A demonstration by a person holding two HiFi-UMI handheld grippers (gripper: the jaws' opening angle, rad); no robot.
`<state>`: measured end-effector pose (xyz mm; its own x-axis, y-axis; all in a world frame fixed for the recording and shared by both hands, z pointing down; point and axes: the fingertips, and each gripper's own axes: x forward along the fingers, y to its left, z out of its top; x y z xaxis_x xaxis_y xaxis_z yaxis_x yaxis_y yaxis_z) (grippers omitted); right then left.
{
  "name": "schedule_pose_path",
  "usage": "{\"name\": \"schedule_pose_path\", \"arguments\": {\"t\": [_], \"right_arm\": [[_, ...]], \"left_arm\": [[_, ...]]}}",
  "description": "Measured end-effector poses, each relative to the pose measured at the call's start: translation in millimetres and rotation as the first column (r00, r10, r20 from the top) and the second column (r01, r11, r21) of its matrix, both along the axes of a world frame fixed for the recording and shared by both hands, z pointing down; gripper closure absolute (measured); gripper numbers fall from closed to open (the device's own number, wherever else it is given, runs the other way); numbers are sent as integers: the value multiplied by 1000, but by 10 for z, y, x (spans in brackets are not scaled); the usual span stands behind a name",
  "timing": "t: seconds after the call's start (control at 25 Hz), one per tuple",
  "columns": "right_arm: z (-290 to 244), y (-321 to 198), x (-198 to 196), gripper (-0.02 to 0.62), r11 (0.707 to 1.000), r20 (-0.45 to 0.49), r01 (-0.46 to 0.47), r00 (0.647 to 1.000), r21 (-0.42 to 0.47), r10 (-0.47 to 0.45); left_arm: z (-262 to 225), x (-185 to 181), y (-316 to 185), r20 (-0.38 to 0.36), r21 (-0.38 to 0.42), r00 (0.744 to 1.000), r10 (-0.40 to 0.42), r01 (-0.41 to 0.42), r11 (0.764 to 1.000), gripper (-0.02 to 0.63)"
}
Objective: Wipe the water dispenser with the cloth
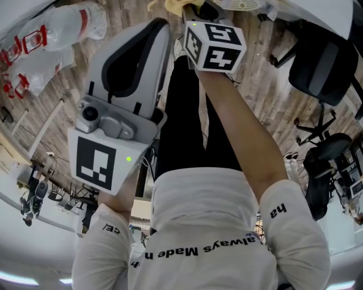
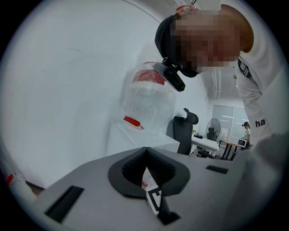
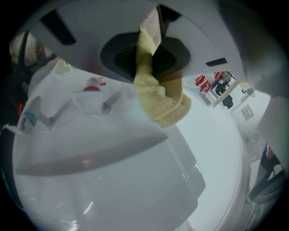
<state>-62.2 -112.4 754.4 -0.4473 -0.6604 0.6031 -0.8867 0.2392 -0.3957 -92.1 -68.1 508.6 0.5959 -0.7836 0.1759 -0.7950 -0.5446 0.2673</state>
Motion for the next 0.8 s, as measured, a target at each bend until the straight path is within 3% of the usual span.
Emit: {"name": "schedule_pose_path", "arguments": {"t": [0.32,0.8], "right_arm": [[266,-31,31,537,1000,4,-9,1000,-26,9],[665,-33,2,536,999,-64,25,998,-47,-28]], "left_arm": [[48,-53,-57,-2,-4,1000,-1,1,1000,588],[150,-124,-75,0,-21,1000,-2,2,1000,588]]}}
